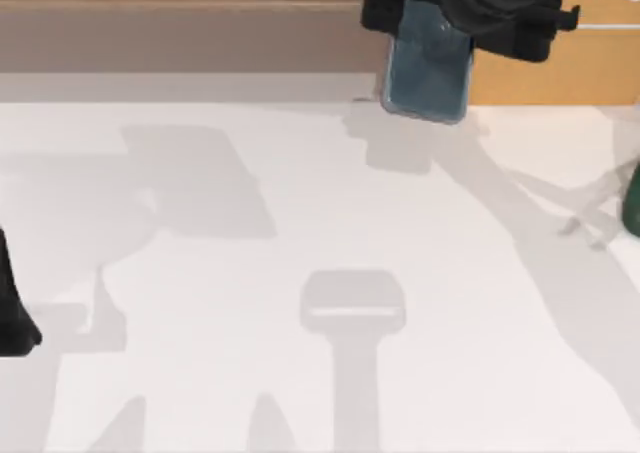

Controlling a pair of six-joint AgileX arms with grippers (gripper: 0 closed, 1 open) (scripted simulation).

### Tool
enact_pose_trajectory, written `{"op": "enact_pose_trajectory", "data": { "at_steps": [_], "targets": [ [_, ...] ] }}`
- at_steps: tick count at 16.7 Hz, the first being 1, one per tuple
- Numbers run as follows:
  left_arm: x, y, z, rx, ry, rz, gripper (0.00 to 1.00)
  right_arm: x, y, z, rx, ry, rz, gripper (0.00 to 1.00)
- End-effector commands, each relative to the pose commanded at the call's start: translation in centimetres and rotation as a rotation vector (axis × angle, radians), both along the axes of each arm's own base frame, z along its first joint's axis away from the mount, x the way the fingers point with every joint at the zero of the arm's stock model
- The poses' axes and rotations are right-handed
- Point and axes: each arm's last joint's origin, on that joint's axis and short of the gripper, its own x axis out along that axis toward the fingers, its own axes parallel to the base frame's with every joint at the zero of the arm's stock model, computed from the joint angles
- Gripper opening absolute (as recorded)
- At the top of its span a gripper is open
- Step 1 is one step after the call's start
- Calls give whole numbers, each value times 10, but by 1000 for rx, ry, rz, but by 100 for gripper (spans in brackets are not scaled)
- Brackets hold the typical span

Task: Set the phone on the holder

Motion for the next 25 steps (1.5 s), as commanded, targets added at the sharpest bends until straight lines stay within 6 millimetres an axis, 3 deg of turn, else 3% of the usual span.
{"op": "enact_pose_trajectory", "data": {
  "at_steps": [4, 8, 17, 25],
  "targets": [
    [0, 0, 0, 0, 0, 0, 100, -17, -39, 23, -12, -174, -80, 0],
    [0, 0, 0, 0, 0, 0, 100, -37, -76, 23, -69, -300, -181, 0],
    [0, 0, 0, 0, 0, 0, 100, -76, -134, -22, -264, -429, -416, 0],
    [0, 0, 0, 0, 0, 0, 100, -95, -154, -50, -361, -437, -509, 0]
  ]
}}
